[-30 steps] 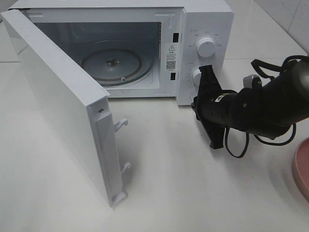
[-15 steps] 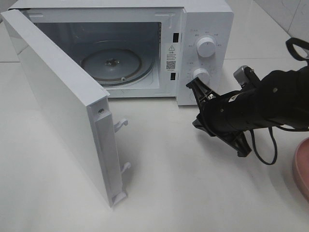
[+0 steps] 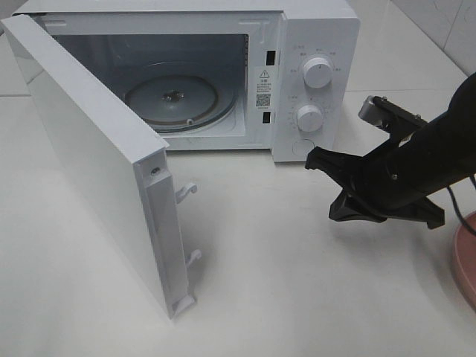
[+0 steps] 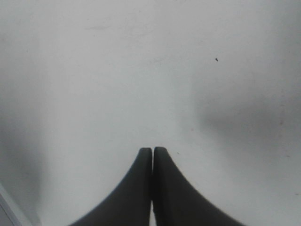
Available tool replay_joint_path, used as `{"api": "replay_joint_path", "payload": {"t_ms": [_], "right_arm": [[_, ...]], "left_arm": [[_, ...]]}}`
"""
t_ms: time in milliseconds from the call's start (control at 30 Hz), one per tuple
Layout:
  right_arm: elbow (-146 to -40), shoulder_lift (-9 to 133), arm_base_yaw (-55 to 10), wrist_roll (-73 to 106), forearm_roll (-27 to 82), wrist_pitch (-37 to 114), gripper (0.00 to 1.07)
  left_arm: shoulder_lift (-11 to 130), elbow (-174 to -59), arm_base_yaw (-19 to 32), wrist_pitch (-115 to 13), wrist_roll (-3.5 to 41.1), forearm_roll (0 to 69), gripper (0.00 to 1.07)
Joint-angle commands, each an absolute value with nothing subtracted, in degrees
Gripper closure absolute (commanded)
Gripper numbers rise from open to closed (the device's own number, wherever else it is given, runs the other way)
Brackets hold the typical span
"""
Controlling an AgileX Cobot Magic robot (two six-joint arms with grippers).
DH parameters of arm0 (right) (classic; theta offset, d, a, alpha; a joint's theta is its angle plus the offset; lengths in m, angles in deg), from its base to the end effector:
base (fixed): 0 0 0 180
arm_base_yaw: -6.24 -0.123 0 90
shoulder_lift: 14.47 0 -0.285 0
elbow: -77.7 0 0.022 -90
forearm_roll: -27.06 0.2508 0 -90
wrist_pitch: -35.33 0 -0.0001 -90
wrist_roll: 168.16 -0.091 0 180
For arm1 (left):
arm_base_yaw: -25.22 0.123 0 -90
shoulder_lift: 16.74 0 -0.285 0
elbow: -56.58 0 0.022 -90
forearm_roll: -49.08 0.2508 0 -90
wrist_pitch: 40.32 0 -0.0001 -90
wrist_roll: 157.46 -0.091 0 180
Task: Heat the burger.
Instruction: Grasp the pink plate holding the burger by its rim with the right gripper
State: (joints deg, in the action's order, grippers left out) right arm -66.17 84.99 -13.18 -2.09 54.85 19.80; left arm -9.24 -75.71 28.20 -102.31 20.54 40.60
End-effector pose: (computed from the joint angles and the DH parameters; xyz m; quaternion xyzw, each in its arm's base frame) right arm 0.2640 0.1052 0.1626 0.1628 0.9490 0.1844 0.1975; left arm -0.0081 -0.0123 0.2804 -0.0029 0.8512 -0.0512 0.5223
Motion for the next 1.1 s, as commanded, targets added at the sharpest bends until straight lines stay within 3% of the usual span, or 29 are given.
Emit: {"api": "replay_joint_path", "payload": {"t_ms": [33, 233, 467, 533, 567, 600, 633, 667, 700, 733, 767, 800, 833, 867, 1100], "right_arm": [[-68.75, 82.41, -11.58, -0.65, 45.74, 11.38, 1.06], [-72.93, 78.00, -11.40, -0.60, 32.33, -1.51, 1.04], [-73.04, 74.96, -11.40, 0.84, 27.06, -9.88, 0.96], [-72.70, 73.42, -11.40, 3.13, 25.92, -12.34, 0.82], [-72.70, 73.42, -11.40, 3.13, 25.92, -12.34, 0.82], [-72.59, 72.44, -11.40, 3.70, 25.34, -13.31, 0.66], [-72.59, 72.44, -11.40, 3.70, 25.34, -13.31, 0.66], [-72.59, 71.81, -11.40, 3.99, 25.00, -13.60, 0.57], [-72.59, 70.95, -11.40, 4.10, 23.85, -13.83, 0.40], [-72.59, 70.95, -11.40, 4.10, 23.85, -13.83, 0.40], [-72.59, 70.32, -11.40, 4.10, 22.08, -14.46, 0.24], [-72.59, 70.32, -11.40, 4.05, 21.05, -15.15, 0.16], [-72.59, 70.32, -11.40, 4.05, 21.05, -15.15, 0.16], [-72.30, 70.38, -11.40, 3.99, 19.27, -16.47, 0.06], [-66.51, 70.38, -11.40, 3.41, 18.18, -14.86, 0.07]], "left_arm": [[-10.10, -75.76, 28.43, -101.57, 20.54, 40.37, 0.07], [-10.10, -75.76, 28.43, -101.57, 20.54, 40.37, 0.07], [-10.10, -75.76, 28.43, -101.57, 20.54, 40.37, 0.07], [-10.10, -75.76, 28.43, -101.57, 20.54, 40.37, 0.07], [-10.10, -75.76, 28.43, -101.57, 20.54, 40.37, 0.07], [-10.10, -75.76, 28.43, -101.57, 20.54, 40.37, 0.07], [-10.10, -75.76, 28.43, -101.57, 20.54, 40.37, 0.07], [-10.10, -75.76, 28.43, -101.57, 20.54, 40.37, 0.07], [-10.10, -75.76, 28.43, -101.57, 20.54, 40.37, 0.07], [-10.10, -75.76, 28.43, -101.57, 20.54, 40.37, 0.07], [-10.10, -75.76, 28.43, -101.57, 20.54, 40.37, 0.07], [-10.10, -75.76, 28.43, -101.57, 20.54, 40.37, 0.07], [-10.10, -75.76, 28.43, -101.57, 20.54, 40.37, 0.07], [-10.10, -75.76, 28.43, -101.57, 20.54, 40.37, 0.07], [-10.10, -75.76, 28.43, -101.57, 20.54, 40.37, 0.07]]}}
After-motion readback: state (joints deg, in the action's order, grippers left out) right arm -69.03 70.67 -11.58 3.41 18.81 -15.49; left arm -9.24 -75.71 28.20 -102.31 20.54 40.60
